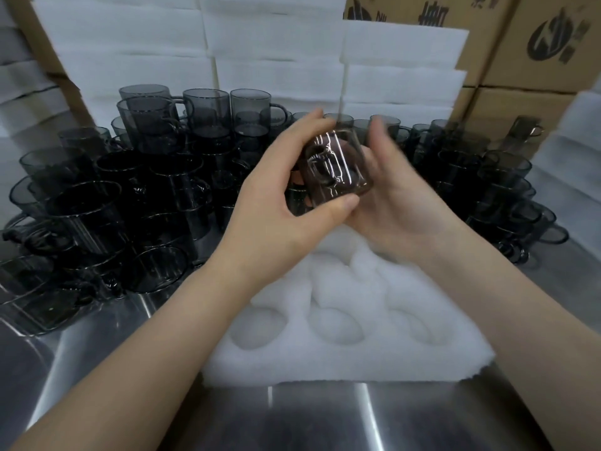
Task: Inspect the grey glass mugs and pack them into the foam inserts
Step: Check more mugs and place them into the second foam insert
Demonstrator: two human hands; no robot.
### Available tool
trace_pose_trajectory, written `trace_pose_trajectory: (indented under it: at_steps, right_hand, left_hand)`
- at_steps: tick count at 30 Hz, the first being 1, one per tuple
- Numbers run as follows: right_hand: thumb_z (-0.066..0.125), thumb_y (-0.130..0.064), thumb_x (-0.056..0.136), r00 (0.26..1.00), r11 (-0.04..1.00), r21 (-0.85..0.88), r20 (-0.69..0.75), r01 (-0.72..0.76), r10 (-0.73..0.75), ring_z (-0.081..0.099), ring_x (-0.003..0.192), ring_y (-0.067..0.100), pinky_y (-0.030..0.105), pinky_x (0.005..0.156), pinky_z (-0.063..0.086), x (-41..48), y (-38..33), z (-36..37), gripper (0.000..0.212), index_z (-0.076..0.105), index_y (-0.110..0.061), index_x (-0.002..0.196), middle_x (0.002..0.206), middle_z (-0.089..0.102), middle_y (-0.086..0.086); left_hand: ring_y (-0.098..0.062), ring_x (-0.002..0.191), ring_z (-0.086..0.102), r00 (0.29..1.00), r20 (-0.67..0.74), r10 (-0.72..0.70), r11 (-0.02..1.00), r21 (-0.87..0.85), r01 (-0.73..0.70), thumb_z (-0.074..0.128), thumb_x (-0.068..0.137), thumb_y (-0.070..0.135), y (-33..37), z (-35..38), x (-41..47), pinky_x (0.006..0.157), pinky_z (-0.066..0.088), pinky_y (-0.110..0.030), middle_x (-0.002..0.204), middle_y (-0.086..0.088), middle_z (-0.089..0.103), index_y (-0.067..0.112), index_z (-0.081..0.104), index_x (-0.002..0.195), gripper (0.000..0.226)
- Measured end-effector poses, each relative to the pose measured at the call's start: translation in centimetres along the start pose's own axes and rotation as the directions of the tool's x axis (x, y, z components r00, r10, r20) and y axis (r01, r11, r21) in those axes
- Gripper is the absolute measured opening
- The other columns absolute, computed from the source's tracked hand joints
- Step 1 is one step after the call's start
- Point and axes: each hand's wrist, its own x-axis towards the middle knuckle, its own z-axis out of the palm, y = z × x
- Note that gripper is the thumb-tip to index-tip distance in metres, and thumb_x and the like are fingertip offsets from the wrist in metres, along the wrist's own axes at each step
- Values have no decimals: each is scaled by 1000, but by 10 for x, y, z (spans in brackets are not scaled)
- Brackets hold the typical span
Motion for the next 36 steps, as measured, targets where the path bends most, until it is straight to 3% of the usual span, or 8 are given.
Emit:
trace_pose_trajectory:
  at_steps: [2,6,12,16,19,28,33,36]
  right_hand:
    - [49,-37,93,998,996,-80,-34,48,-51,54,114,35,60,107,33,0,1,1,46,57,-6,126,122,60,20]
    - [54,-18,87,995,995,-53,-42,84,-86,64,104,29,41,87,52,-2,-1,-2,49,52,-4,134,116,65,14]
    - [52,-14,90,998,990,-123,24,68,-65,62,110,30,36,86,53,-2,4,-2,46,50,0,134,128,59,24]
    - [59,-13,85,996,961,-260,48,90,-80,60,119,29,44,96,51,-2,8,-4,50,50,-4,134,128,61,19]
    - [57,-4,86,986,948,-293,142,124,-85,58,119,23,35,98,48,-4,8,-1,50,45,-10,133,127,61,12]
    - [56,13,89,978,833,-525,191,172,-81,62,115,25,34,100,49,-8,5,10,38,53,-5,121,122,60,12]
    - [61,7,89,977,766,-611,182,199,-109,65,106,21,34,98,50,-9,7,12,34,60,-13,116,113,66,7]
    - [61,1,91,981,753,-632,170,183,-95,65,108,20,34,100,50,-9,8,12,35,60,-19,119,117,67,6]
  left_hand:
    - [-11,141,35,1000,8,-25,1000,3,25,68,73,14,-2,-2,2,116,32,-41,150,-5,40,16,43,138,69]
    - [-13,127,51,993,106,-56,995,-79,64,55,67,-6,-1,-10,4,107,42,-34,134,-5,52,12,50,130,66]
    - [-13,116,60,972,208,-108,989,122,84,76,65,8,0,-34,7,103,47,-38,123,2,62,28,60,118,59]
    - [-9,118,60,878,432,-206,973,-7,232,79,66,-4,3,-57,10,93,50,-20,128,3,61,21,57,127,69]
    - [-15,128,54,824,525,-210,937,-131,323,82,64,4,6,-81,11,97,48,-26,136,2,58,20,52,134,78]
    - [-13,94,71,812,394,-432,900,124,418,95,48,19,3,-87,12,75,53,-15,104,2,75,30,64,118,78]
    - [-3,93,69,849,281,-448,880,307,362,86,39,50,5,-89,12,80,51,-21,99,18,73,42,66,111,75]
    - [3,90,68,844,266,-465,859,368,357,88,40,46,6,-86,12,81,51,-21,97,24,71,45,65,105,69]
